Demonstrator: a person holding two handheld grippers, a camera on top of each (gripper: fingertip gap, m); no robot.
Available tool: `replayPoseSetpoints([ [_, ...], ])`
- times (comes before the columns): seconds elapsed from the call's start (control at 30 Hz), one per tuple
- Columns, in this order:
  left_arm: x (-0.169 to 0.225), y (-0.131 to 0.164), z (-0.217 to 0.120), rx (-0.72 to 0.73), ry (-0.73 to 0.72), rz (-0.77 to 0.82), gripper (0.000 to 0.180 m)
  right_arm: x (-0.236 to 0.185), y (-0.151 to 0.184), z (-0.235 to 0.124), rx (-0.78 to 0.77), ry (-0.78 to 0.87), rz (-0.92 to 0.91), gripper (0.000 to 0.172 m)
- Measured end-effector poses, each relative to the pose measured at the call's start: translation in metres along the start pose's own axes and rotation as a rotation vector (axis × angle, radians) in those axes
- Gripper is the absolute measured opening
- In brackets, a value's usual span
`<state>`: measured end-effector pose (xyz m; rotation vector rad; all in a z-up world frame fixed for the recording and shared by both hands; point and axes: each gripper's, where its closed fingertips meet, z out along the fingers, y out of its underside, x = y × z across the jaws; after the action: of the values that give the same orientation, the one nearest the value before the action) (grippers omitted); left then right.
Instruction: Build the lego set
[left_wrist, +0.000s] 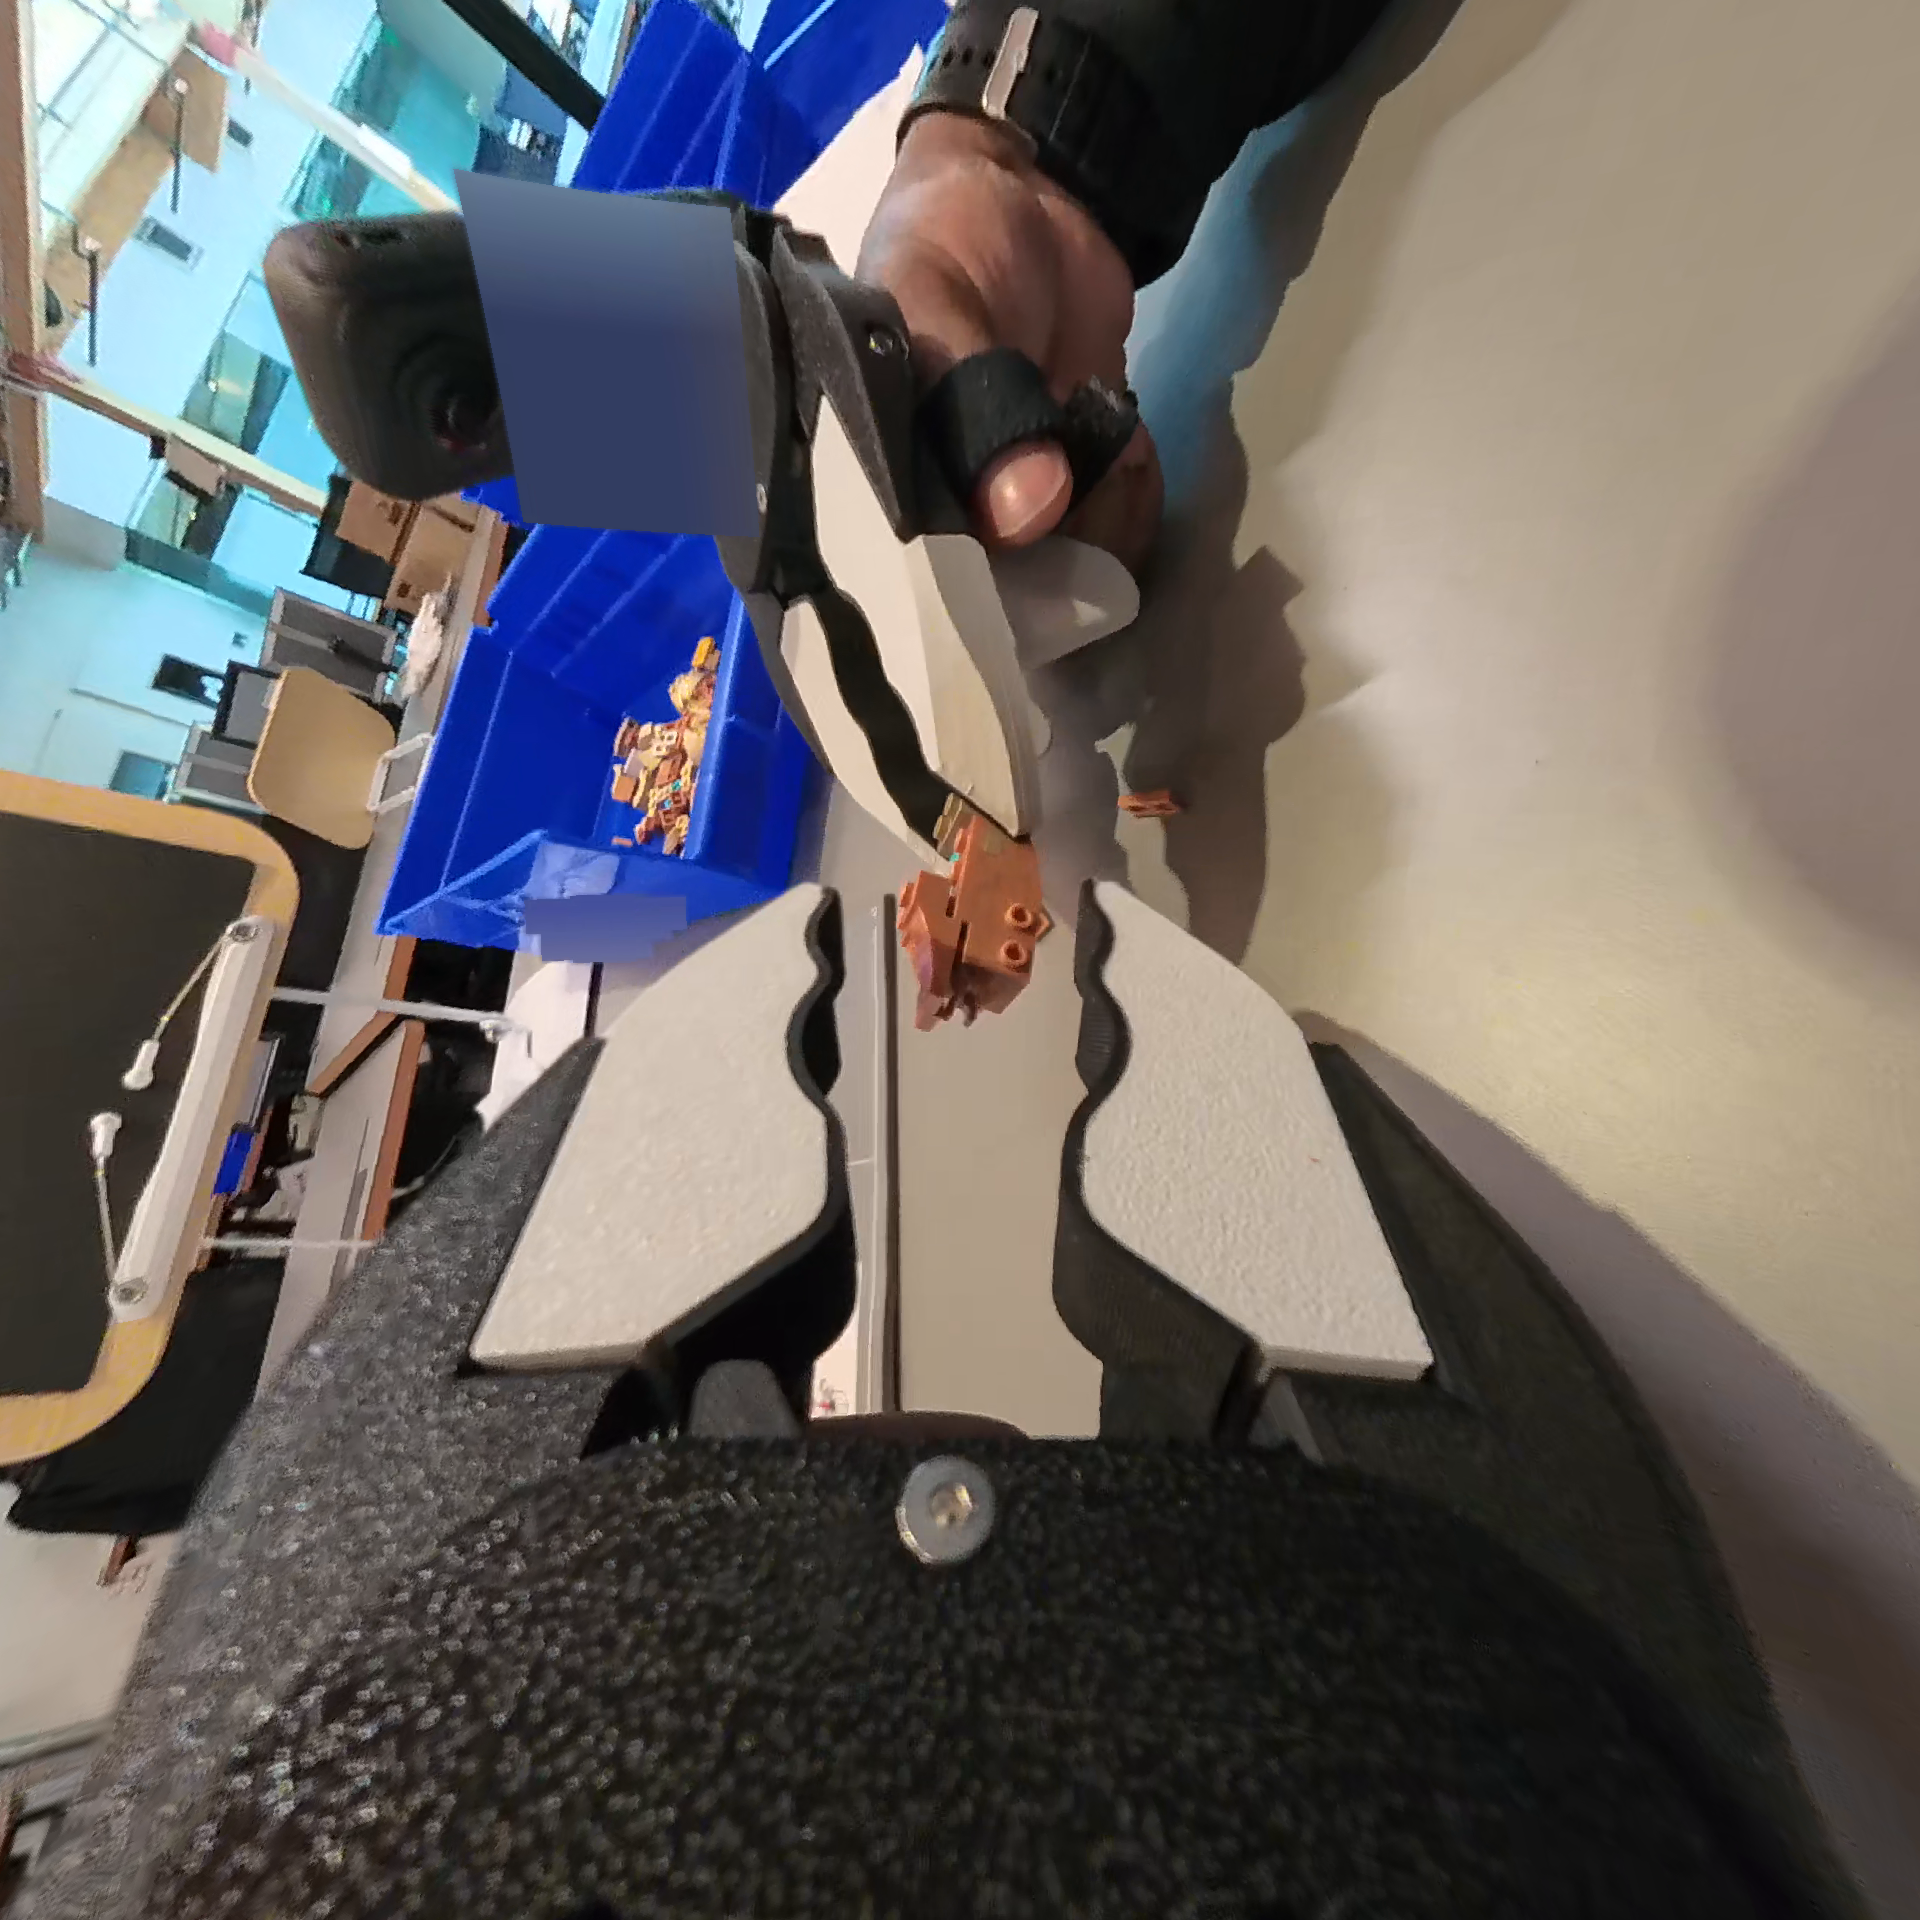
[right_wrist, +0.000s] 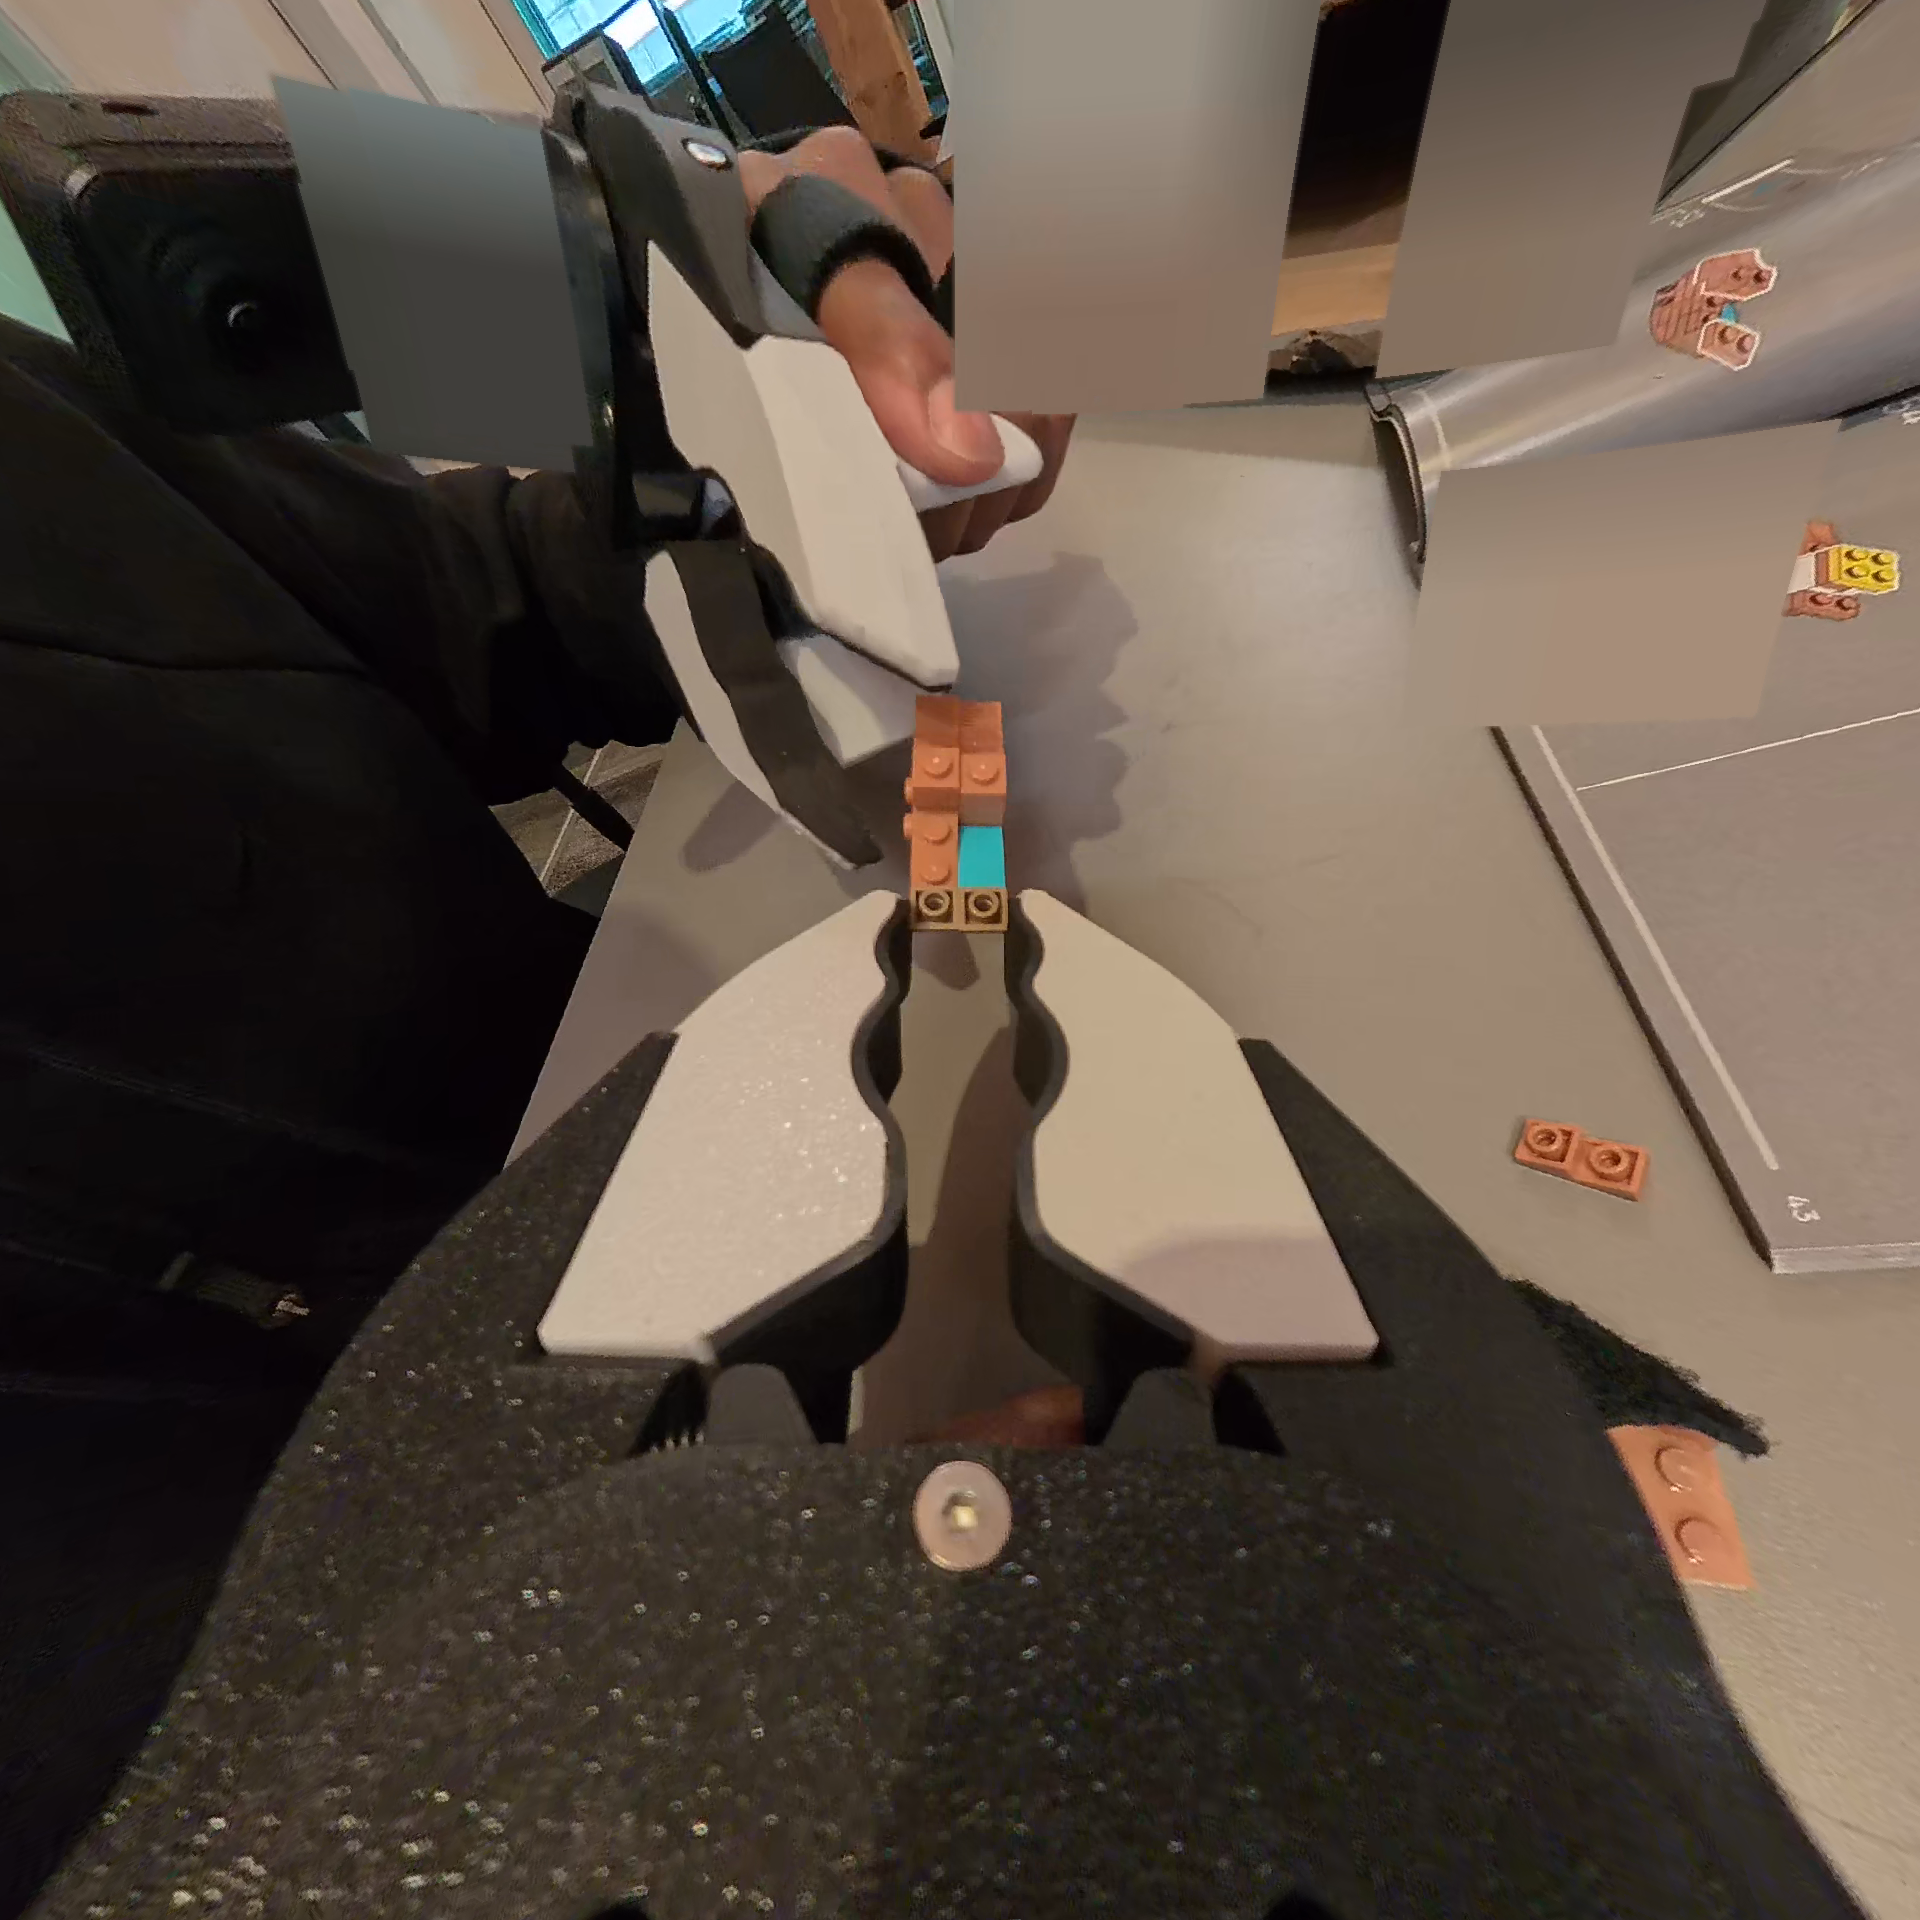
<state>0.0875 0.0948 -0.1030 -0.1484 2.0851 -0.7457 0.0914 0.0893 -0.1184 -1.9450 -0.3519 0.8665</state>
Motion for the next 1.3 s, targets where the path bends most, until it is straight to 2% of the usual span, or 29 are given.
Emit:
replayPoseSetpoints([
  [0.4, 0.002, 0.006, 0.007, -0.061, -0.053, 0.174, 0.037, 0.001, 0.001, 0.001, -0.009, -0.005, 0.018, 0.017],
  [0.67, 0.001, 0.008, 0.009, -0.086, -0.079, 0.267, 0.027, 0.001, 0.002, 0.002, -0.018, -0.001, 0.016, 0.017],
  [0.93, 0.001, 0.009, 0.01, -0.115, -0.086, 0.298, 0.026, 0.003, 0.001, 0.002, -0.013, 0.012, 0.014, 0.017],
  [1.3, -0.003, 0.013, 0.014, -0.125, -0.109, 0.191, 0.026, 0.006, -0.003, -0.001, 0.018, 0.039, 0.017, 0.016],
])
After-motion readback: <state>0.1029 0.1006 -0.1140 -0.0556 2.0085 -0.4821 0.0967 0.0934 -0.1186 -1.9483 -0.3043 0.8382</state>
